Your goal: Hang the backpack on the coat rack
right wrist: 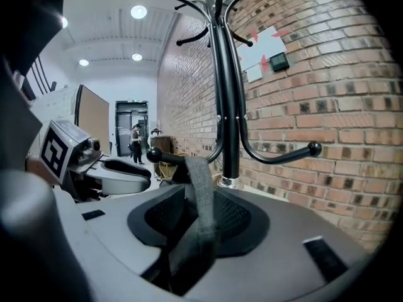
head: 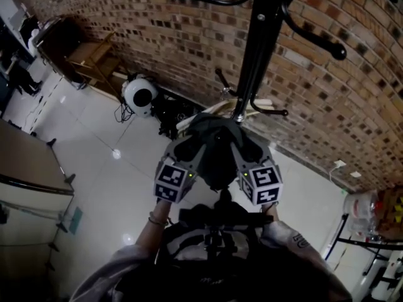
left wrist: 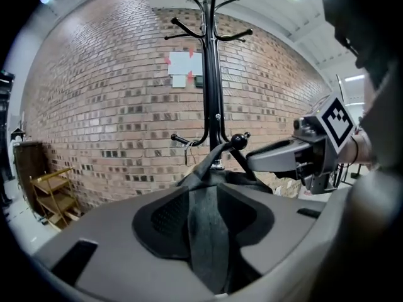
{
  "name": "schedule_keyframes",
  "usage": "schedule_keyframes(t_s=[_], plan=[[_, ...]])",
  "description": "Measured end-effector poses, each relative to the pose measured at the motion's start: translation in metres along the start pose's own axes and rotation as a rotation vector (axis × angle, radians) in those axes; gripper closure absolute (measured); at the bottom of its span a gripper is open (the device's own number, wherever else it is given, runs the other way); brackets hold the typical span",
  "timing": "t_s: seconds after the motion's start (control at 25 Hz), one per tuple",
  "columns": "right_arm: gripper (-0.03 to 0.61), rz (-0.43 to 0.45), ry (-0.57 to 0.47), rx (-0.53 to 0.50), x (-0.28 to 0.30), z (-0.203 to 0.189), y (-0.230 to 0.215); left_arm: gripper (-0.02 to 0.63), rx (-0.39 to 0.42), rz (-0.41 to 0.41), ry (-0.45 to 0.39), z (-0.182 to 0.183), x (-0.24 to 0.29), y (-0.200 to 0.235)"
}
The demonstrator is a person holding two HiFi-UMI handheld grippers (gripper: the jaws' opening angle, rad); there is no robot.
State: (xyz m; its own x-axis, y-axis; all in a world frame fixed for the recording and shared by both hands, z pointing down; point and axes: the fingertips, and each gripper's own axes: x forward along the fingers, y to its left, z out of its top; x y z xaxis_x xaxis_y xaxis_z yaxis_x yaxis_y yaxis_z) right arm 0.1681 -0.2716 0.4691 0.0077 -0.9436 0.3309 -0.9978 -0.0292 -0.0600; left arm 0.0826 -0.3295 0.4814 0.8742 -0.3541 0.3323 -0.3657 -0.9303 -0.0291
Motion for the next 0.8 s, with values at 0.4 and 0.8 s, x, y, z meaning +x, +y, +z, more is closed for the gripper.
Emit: schedule_keyframes(t_s=[0.4,0.8], plan=[[0.543,-0.102,-0.04,0.058,-0.05,-0.027,0.034,0.603,-0.079,-0.001,0.001,-0.024,-0.048,-0.014],[0.565,-0.012,0.006,0.064,-0.065,-0.052,0.075,0.617,-0.206,0.019,-0.005,-0.045,-0.083,-0.036]])
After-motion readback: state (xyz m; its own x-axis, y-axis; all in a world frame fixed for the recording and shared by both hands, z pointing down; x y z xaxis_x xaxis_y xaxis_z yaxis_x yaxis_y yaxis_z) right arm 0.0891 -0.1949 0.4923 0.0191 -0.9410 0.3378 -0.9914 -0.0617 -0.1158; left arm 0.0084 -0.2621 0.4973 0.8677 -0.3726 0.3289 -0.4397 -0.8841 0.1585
